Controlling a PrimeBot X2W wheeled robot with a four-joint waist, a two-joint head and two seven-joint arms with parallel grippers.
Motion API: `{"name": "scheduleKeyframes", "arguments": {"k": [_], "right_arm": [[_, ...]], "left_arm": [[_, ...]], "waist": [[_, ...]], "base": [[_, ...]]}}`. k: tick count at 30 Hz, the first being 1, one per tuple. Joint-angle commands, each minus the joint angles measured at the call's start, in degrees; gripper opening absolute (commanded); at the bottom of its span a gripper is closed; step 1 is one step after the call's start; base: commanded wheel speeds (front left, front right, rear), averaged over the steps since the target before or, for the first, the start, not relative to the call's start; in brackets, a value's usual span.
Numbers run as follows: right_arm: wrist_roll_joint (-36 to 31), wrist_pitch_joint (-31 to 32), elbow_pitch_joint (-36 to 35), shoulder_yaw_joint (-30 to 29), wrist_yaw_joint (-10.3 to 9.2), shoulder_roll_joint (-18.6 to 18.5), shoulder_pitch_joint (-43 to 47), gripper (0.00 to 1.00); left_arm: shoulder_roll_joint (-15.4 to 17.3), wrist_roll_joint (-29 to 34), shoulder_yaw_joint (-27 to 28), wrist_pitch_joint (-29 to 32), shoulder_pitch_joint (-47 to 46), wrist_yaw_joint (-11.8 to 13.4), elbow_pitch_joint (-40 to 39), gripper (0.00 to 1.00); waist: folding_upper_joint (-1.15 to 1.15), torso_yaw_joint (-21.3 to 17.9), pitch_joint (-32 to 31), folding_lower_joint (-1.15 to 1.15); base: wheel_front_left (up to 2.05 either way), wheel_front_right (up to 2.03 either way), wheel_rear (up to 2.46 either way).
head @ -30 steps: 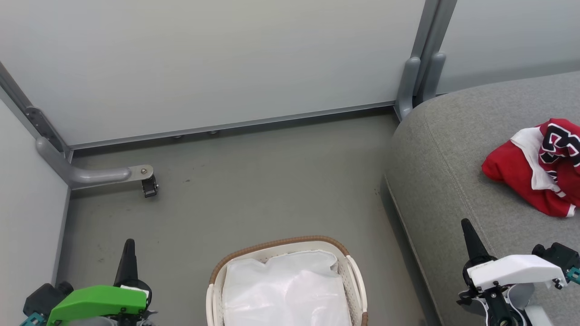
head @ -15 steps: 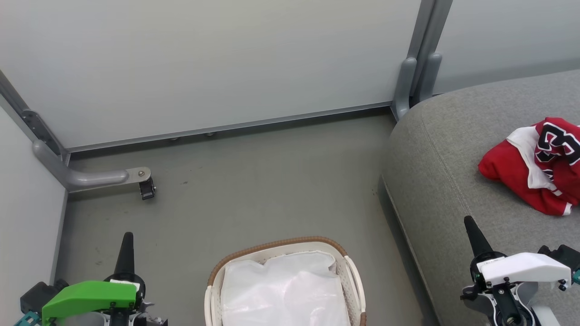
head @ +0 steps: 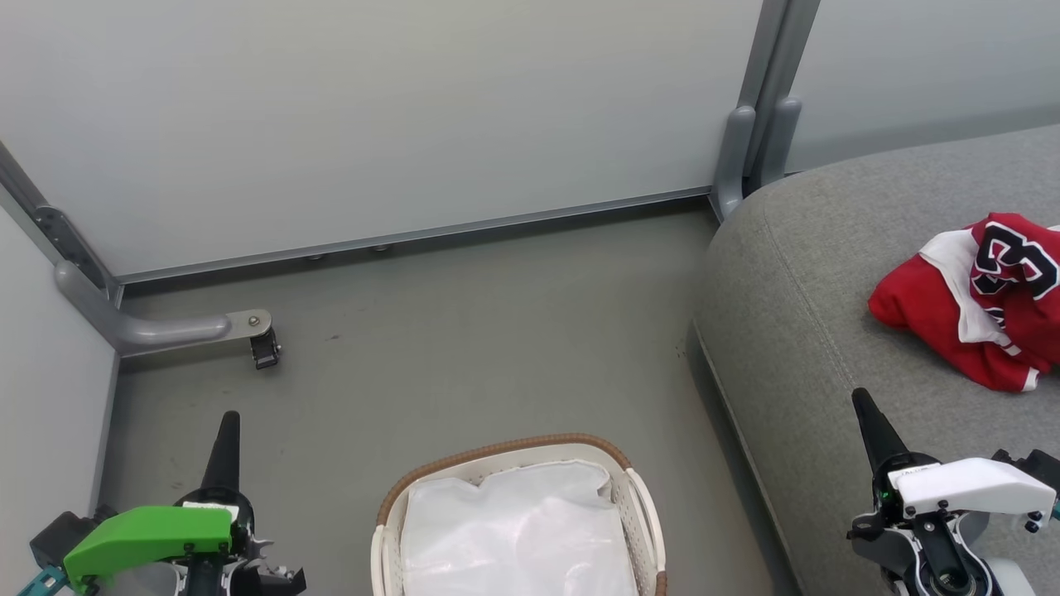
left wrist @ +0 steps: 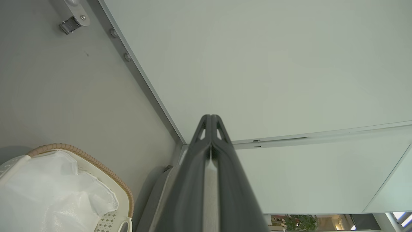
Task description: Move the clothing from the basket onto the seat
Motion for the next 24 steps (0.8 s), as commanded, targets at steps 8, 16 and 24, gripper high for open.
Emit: {"name": "scheduleKeyframes", "arguments": {"k": [8,16,24], "right_arm": [[4.46,1.18,-0.84,-0.83,-0.01,-0.09,-0.83,0.00],[7.68,2.09,-1.16,-1.38,0.00,-0.05,-0.77,0.00],[10.75,2.95,-1.46,-1.83,-0.01,0.01,-0.80,0.00]], "left_arm": [[0.36,-4.38,0.59,1.22,-1.68,-0.33,-0.75,0.00],[0.37,-7.63,0.93,2.10,-2.05,-0.47,-1.04,0.00],[0.39,-10.65,1.21,2.96,-2.21,-0.61,-1.29,0.00]], "waist": [[0.00,-0.29,-0.12,0.00],[0.00,-0.57,-0.22,0.00],[0.00,-0.84,-0.33,0.00]], "base": [[0.00,0.00,0.00],[0.00,0.00,0.00],[0.00,0.00,0.00]]}}
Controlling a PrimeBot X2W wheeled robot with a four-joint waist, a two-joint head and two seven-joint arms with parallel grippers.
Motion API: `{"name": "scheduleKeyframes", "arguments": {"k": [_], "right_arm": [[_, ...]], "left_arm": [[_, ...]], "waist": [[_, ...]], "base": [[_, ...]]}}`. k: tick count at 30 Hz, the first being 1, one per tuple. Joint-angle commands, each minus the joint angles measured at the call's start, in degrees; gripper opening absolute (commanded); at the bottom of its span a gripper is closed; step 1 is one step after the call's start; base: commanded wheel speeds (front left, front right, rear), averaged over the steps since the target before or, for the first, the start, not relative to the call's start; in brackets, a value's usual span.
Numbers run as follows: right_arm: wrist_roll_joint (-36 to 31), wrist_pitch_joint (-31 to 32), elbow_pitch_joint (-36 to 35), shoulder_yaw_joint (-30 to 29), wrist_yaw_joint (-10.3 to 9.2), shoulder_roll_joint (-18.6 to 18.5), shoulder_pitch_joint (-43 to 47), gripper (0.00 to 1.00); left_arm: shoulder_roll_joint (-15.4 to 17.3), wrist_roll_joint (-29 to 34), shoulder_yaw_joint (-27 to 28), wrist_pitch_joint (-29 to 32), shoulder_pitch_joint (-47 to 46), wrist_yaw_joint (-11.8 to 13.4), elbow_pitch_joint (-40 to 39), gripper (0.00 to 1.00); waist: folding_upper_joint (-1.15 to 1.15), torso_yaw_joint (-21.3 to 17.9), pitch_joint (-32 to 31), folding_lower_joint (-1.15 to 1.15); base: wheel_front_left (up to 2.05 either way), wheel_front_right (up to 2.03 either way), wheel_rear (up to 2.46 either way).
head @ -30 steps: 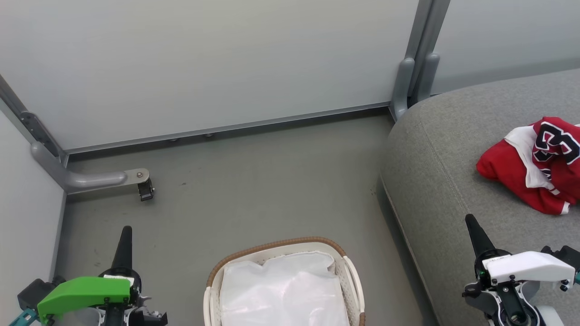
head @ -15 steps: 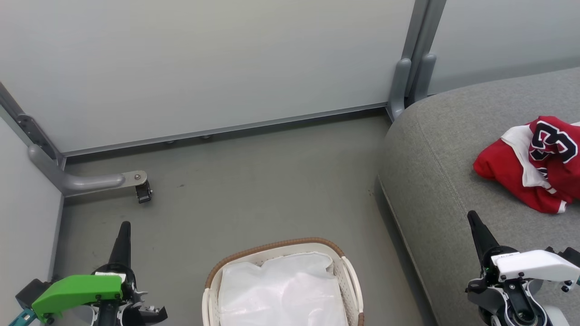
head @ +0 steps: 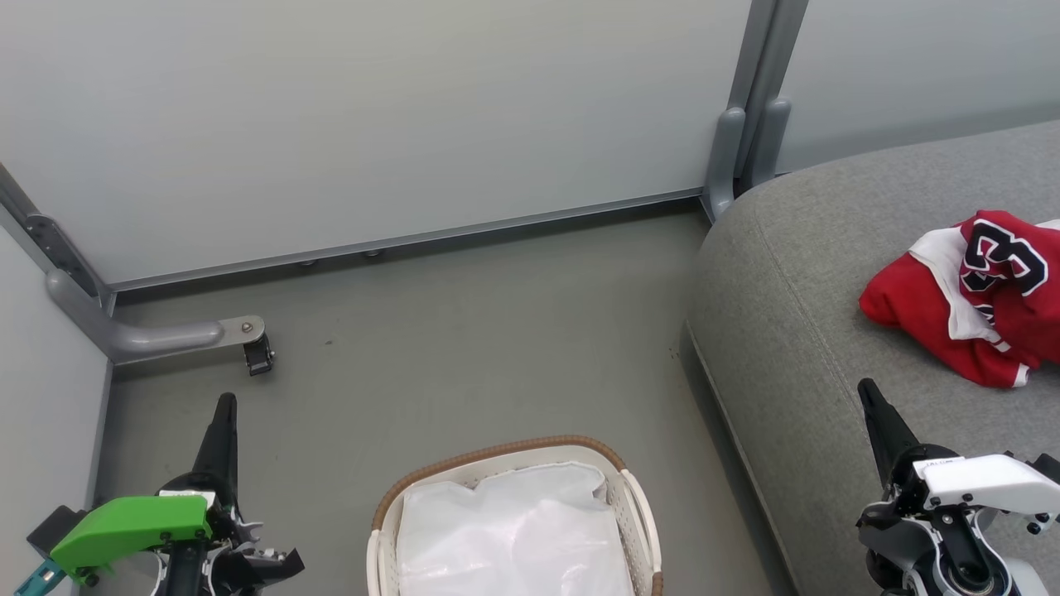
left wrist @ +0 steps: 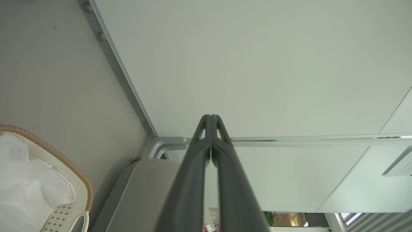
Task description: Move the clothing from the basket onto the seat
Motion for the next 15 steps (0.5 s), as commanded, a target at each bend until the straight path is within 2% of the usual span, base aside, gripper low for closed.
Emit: {"name": "scheduleKeyframes", "arguments": {"k": [1,8,15], "right_arm": [[1.15,0.40,-0.36,-0.29,0.00,-0.15,-0.57,0.00],[3.65,1.08,-0.63,-0.70,0.00,-0.10,-0.56,0.00],[3.56,1.12,-0.60,-0.66,0.00,-0.10,-0.55,0.00]], "left_arm": [[0.36,-0.99,0.31,0.28,-1.03,-0.51,-0.39,0.00],[0.38,-3.60,0.54,1.00,-1.29,-0.54,-0.57,0.00],[0.37,-3.45,0.51,1.04,-1.17,-0.54,-0.53,0.00]], "waist": [[0.00,-0.05,-0.02,0.00],[0.00,-0.29,-0.12,0.00],[0.00,-0.30,-0.12,0.00]], "base": [[0.00,0.00,0.00],[0.00,0.00,0.00],[0.00,0.00,0.00]]}}
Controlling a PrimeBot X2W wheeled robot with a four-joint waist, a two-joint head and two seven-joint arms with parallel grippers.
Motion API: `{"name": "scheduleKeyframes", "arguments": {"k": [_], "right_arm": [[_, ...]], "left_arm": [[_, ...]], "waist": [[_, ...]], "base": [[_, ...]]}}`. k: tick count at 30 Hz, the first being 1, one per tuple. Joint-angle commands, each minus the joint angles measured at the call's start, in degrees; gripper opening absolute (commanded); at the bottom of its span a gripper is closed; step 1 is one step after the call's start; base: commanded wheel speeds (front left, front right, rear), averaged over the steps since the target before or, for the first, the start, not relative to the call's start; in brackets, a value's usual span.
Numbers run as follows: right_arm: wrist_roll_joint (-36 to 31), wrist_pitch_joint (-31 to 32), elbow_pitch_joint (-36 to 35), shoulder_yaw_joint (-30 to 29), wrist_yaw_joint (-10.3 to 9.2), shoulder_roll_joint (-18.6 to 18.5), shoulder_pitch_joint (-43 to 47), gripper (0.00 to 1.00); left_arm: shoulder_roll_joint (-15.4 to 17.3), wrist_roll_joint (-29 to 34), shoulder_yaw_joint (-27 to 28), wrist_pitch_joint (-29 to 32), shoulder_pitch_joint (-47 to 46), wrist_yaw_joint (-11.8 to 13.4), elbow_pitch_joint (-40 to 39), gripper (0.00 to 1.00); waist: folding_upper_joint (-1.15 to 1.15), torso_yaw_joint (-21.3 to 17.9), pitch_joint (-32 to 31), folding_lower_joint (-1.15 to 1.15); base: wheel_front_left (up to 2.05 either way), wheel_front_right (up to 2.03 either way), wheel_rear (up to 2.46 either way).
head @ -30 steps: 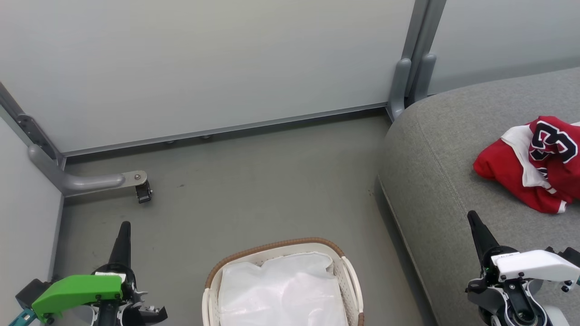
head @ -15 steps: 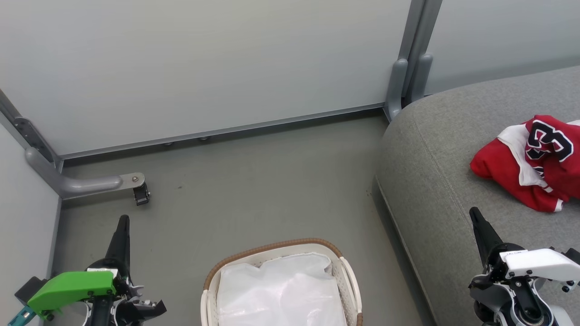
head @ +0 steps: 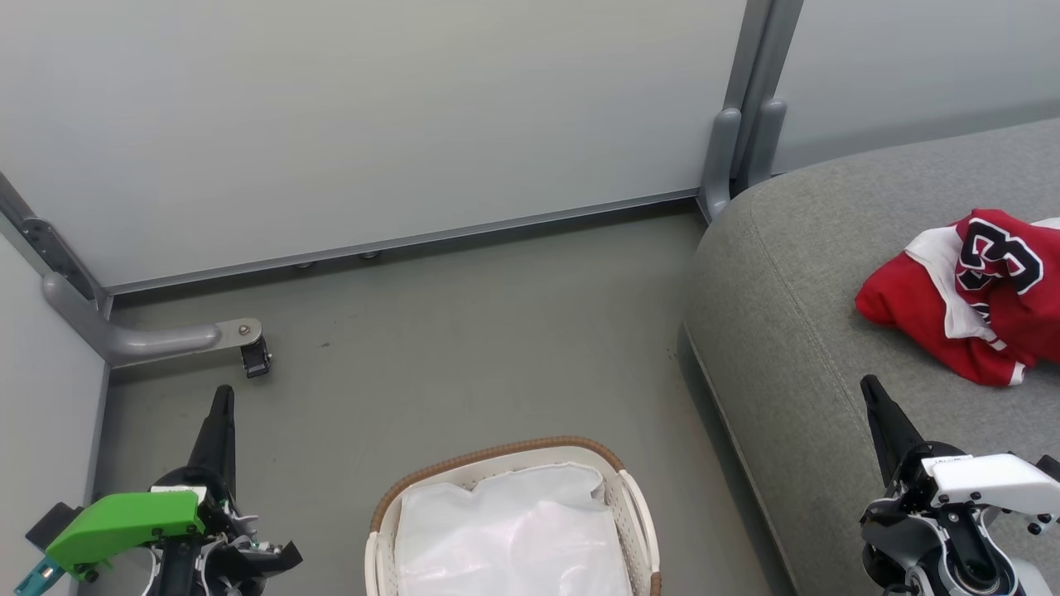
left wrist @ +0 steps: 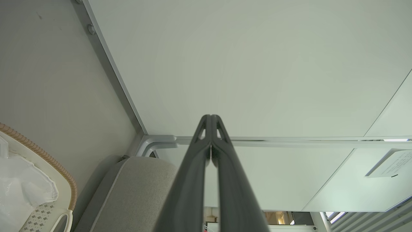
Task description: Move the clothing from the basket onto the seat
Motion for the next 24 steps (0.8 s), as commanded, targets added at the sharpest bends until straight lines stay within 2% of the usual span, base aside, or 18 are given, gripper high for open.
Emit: {"name": "scheduleKeyframes", "arguments": {"k": [1,24], "right_arm": [[0.20,0.19,-0.21,-0.11,0.00,-0.14,-0.47,0.00],[0.22,0.19,-0.20,-0.10,0.00,-0.14,-0.46,0.00]], "left_arm": [[0.35,-0.16,0.12,0.27,-0.70,-0.37,-0.12,0.00],[0.35,-0.17,0.11,0.25,-0.69,-0.36,-0.13,0.00]], "waist": [[0.00,0.00,0.00,0.00],[0.00,0.00,0.00,0.00]], "base": [[0.00,0.00,0.00],[0.00,0.00,0.00]]}}
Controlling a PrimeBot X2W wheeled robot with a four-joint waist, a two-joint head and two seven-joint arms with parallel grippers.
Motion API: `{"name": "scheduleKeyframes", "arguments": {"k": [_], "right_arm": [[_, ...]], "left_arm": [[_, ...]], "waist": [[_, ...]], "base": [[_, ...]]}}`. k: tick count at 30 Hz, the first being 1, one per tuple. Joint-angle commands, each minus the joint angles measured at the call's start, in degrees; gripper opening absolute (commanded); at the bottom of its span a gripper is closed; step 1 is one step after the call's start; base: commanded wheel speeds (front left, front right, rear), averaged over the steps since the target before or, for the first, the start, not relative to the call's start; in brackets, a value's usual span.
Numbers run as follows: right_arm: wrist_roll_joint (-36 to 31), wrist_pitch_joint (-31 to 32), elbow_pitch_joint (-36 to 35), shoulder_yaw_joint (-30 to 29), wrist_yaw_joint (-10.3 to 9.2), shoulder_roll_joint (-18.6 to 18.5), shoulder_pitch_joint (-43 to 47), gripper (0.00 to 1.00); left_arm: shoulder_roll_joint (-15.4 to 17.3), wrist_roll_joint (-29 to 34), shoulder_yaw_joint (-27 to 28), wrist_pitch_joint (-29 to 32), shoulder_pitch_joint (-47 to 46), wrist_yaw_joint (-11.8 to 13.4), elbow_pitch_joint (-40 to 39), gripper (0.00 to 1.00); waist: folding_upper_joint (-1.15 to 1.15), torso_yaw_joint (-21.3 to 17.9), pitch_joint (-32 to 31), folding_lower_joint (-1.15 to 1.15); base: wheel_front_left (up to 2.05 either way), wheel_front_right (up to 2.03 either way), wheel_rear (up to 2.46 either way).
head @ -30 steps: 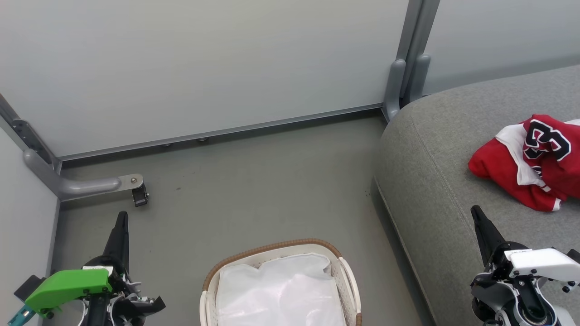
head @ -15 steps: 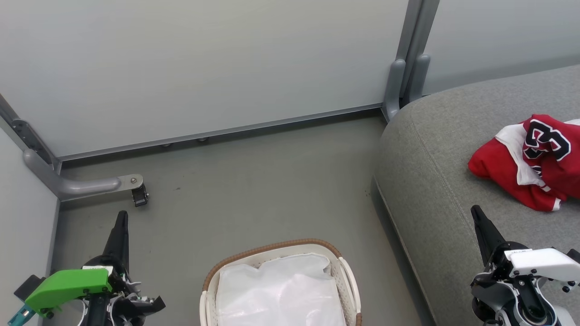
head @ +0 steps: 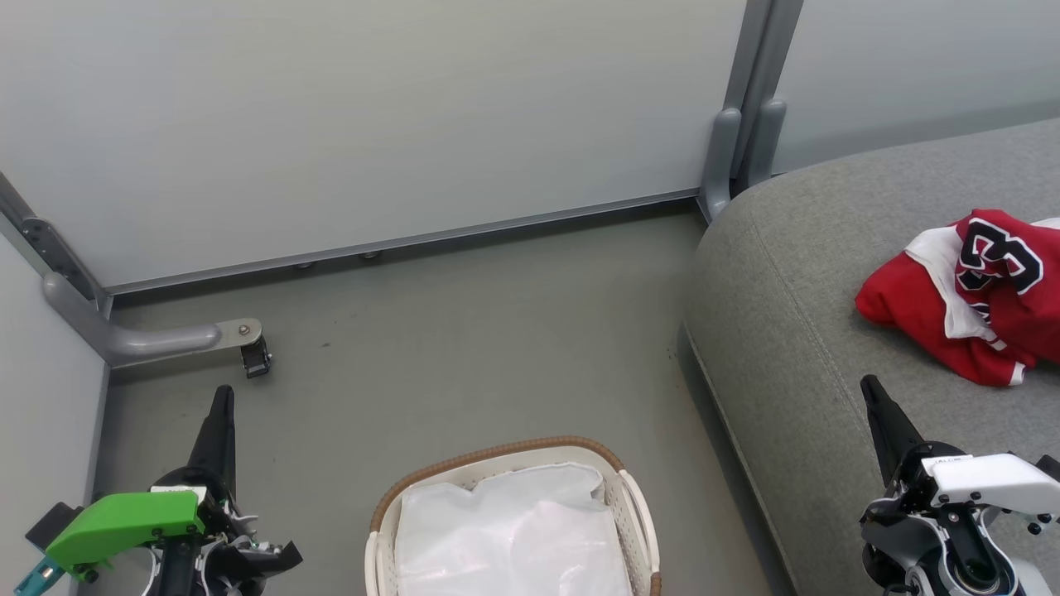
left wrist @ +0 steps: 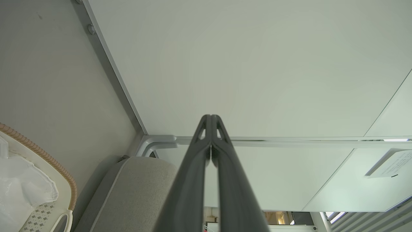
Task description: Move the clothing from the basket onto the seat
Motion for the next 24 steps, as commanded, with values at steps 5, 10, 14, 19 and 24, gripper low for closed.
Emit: {"name": "scheduleKeyframes", "arguments": {"k": [5,10,14,19,24], "right_arm": [[0.20,0.20,-0.19,-0.09,0.00,-0.14,-0.45,0.00],[0.21,0.20,-0.19,-0.09,0.00,-0.14,-0.45,0.00],[0.20,0.20,-0.19,-0.09,0.00,-0.14,-0.45,0.00],[0.21,0.19,-0.19,-0.09,0.00,-0.14,-0.45,0.00],[0.20,0.19,-0.19,-0.08,0.00,-0.14,-0.45,0.00]], "left_arm": [[0.35,-0.17,0.11,0.25,-0.69,-0.35,-0.12,0.00],[0.35,-0.17,0.11,0.24,-0.69,-0.35,-0.12,0.00],[0.35,-0.17,0.11,0.25,-0.69,-0.35,-0.12,0.00],[0.35,-0.17,0.11,0.24,-0.69,-0.35,-0.12,0.00],[0.35,-0.17,0.11,0.25,-0.69,-0.35,-0.13,0.00]], "waist": [[0.00,0.00,0.00,0.00],[0.00,0.00,0.00,0.00],[0.00,0.00,0.00,0.00],[0.00,0.00,0.00,0.00],[0.00,0.00,0.00,0.00]], "base": [[0.00,0.00,0.00],[0.00,0.00,0.00],[0.00,0.00,0.00],[0.00,0.00,0.00],[0.00,0.00,0.00]]}}
